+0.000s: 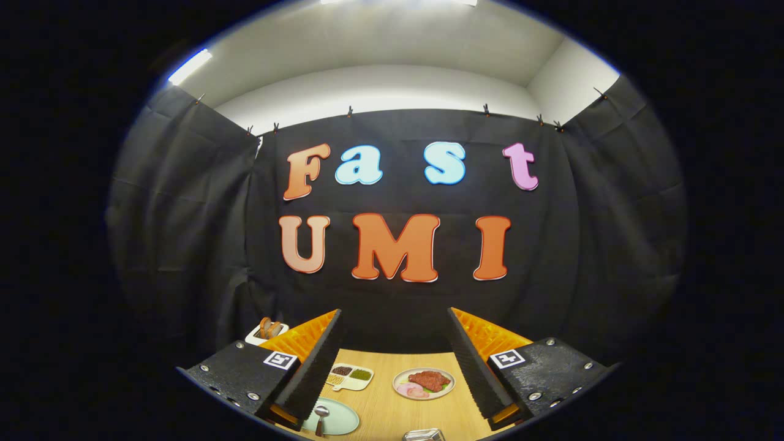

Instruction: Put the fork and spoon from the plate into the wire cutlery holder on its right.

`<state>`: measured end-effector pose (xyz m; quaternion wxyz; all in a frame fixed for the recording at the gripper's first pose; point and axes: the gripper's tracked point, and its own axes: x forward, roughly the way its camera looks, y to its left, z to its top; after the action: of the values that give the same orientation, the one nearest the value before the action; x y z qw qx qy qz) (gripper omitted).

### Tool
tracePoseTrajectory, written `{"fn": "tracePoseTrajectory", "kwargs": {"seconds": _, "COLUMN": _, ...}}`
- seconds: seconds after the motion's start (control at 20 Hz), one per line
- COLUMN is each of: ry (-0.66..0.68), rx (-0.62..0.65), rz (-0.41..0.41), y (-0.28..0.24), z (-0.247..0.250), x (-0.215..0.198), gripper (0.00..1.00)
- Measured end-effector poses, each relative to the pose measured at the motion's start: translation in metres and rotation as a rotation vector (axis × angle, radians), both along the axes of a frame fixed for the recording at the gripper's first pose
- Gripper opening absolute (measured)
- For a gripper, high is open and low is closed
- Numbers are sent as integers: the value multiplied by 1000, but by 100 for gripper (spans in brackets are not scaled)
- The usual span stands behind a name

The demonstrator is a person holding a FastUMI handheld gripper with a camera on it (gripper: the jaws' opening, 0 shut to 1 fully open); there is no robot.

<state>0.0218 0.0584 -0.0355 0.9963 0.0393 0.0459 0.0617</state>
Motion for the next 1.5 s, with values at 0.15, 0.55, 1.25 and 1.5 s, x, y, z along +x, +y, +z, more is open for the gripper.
{"fn": "tracePoseTrajectory", "kwargs": {"seconds": 0.15, "ry": 96, "rx": -6, "rz": 59, "y": 30, "z": -32, "x": 0, "gripper": 98}}
{"fn": "tracePoseTrajectory", "kwargs": {"seconds": 0.55, "ry": 520, "rx": -54, "rz": 222, "y": 110, "z": -154, "x": -18, "gripper": 99}}
{"fn": "tracePoseTrajectory", "kwargs": {"seconds": 1.25, "ry": 1062, "rx": -226, "rz": 353, "y": 171, "z": -332, "x": -60, "gripper": 89}}
{"fn": "tracePoseTrajectory", "kwargs": {"seconds": 1.5, "ry": 1205, "rx": -317, "rz": 348, "y": 168, "z": -381, "x": -61, "gripper": 78}}
